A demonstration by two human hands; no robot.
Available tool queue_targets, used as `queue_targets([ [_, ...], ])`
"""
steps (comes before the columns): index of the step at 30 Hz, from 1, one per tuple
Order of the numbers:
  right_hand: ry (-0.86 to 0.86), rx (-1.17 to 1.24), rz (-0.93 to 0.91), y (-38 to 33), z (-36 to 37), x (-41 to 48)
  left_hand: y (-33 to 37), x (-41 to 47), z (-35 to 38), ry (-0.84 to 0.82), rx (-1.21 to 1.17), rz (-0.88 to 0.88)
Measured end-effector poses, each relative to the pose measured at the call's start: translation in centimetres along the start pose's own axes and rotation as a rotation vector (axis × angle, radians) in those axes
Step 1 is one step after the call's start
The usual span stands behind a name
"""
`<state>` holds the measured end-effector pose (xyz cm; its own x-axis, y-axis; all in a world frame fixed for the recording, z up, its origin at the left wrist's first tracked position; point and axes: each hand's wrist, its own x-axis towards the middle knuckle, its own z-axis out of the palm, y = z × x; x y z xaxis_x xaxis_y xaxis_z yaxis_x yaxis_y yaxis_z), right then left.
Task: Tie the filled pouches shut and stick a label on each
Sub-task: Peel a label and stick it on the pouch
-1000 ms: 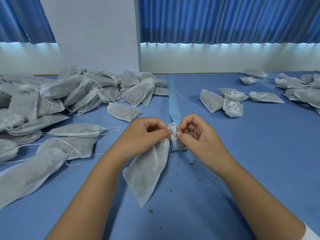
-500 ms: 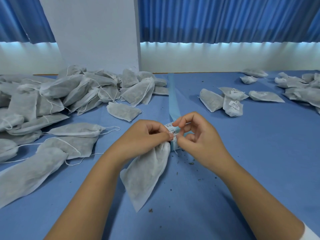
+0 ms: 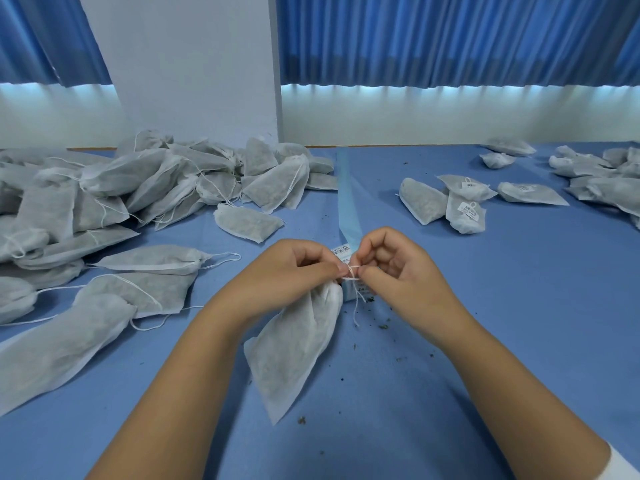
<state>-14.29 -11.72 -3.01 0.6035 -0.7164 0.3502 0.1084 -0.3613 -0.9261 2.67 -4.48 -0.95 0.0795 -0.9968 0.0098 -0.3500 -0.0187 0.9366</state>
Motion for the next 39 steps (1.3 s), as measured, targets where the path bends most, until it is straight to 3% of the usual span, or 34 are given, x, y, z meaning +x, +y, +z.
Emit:
queue_targets([
  [9, 0.017, 0.111, 0.007, -0.11, 0.06, 0.06, 0.14, -0.08, -0.12, -0.035, -0.066, 0.041],
  [19, 0.104, -0.077, 0.025, 0.24, -0.02, 0.05, 0.11, -0.02, -0.37, -0.003, -0.132, 0.057],
  [24, 0.122, -0.021, 0.019, 0.05, 0.11, 0.01, 0.13, 0.02, -0.32, 0.003, -0.166, 0.064],
  [34, 0.139, -0.132, -0.001, -0.15, 0.3, -0.32, 0.23, 0.0, -0.25, 0.03, -0.16, 0.064],
  [39, 0.075, -0.064, 0.046, -0.41, -0.22, -0.19, 0.14, 0.04, -0.33, 0.051, -0.169, 0.061],
])
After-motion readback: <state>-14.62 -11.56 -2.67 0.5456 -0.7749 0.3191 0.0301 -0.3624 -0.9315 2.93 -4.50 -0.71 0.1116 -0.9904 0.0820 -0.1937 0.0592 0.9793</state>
